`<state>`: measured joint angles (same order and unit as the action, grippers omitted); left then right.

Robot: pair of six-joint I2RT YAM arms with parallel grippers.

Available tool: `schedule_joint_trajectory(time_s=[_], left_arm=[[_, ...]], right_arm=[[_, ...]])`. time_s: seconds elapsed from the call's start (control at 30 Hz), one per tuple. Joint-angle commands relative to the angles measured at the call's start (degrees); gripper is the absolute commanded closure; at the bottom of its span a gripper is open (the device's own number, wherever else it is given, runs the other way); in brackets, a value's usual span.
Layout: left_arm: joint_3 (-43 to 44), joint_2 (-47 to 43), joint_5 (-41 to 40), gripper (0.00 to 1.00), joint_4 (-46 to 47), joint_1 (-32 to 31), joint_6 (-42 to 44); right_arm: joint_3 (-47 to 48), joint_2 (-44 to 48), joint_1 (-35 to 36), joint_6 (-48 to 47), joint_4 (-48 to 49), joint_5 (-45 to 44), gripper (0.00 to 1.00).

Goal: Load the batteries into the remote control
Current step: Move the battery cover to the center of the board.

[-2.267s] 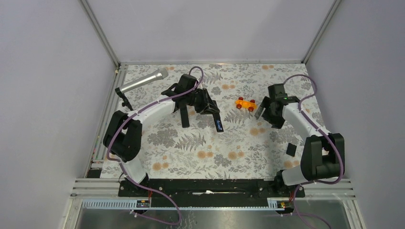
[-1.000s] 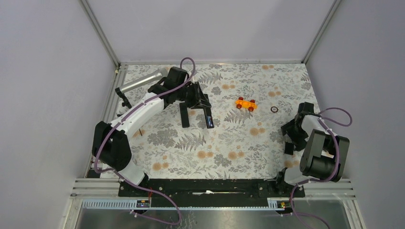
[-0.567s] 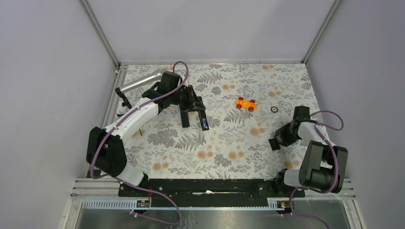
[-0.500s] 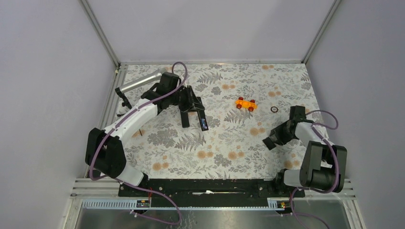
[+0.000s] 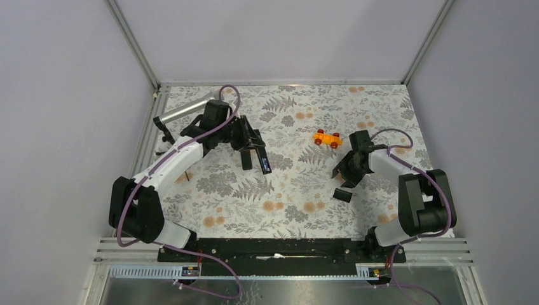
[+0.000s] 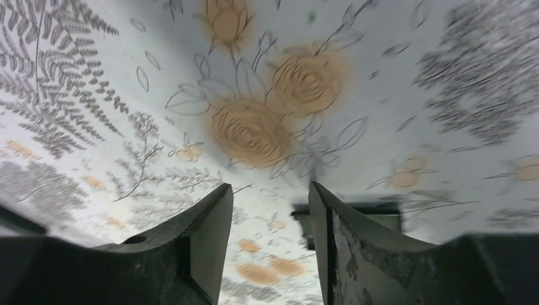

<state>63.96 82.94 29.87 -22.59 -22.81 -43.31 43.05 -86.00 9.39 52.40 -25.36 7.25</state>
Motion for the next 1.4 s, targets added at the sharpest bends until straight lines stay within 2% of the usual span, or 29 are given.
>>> schedule_joint_trajectory(time_s=[0.0, 0.1, 0.23, 0.37, 0.5, 0.67, 0.8, 0.9, 1.07, 1.17, 1.27, 1.37], left_arm=[[0.4, -3.2, -0.3, 1.00, 3.3, 1.2, 1.2], [0.6, -3.2, -1.3, 1.00, 3.3, 1.9, 1.5], [1.0, -3.0, -1.6, 1.00, 3.3, 3.4, 1.2], [1.2, -3.2, -1.1, 1.00, 2.9, 4.4, 1.5], [0.9, -3.6, -1.0, 1.00, 2.4, 4.9, 2.0], [0.1, -3.9, -0.8, 1.00, 3.3, 5.2, 1.5], [-0.1, -4.2, 0.4, 1.00, 4.4, 5.2, 1.6], [0.1, -5.1, 1.5, 1.00, 4.5, 5.2, 2.8], [0.6, -7.6, 1.1, 1.00, 3.5, 5.2, 5.1], [1.9, -9.8, 0.3, 1.00, 2.4, 5.1, 6.9], [4.6, -11.8, -0.6, 1.00, 0.2, 5.1, 9.6], [7.1, -13.7, -0.2, 1.00, -1.4, 5.1, 12.4]], right_arm=[[5.0, 2.6, 0.4, -14.6, -7.2, -12.7, 0.43], [6.3, 5.6, 1.5, -20.0, -8.4, -15.6, 0.41], [5.8, 5.0, 1.6, -11.1, -16.0, -23.6, 0.30], [1.7, 5.3, -1.5, -4.0, -14.5, -20.3, 0.30], [-1.1, 5.2, -7.2, -1.8, -13.9, -14.5, 0.39], [-3.5, 7.4, -7.4, 4.5, -13.7, -9.4, 0.50], [-7.7, 5.5, -7.2, 12.7, -11.6, -0.3, 0.63], [-9.8, 5.1, -4.5, 19.4, -10.2, 4.3, 0.68], [-8.0, 4.7, 3.1, 27.6, -2.8, 10.0, 0.71], [-1.6, 2.0, 5.8, 22.9, -2.7, 8.6, 0.71], [6.5, 1.3, 7.1, 13.5, -9.6, -2.9, 0.69], [9.3, 4.3, 7.9, 3.6, -10.3, -9.7, 0.61]])
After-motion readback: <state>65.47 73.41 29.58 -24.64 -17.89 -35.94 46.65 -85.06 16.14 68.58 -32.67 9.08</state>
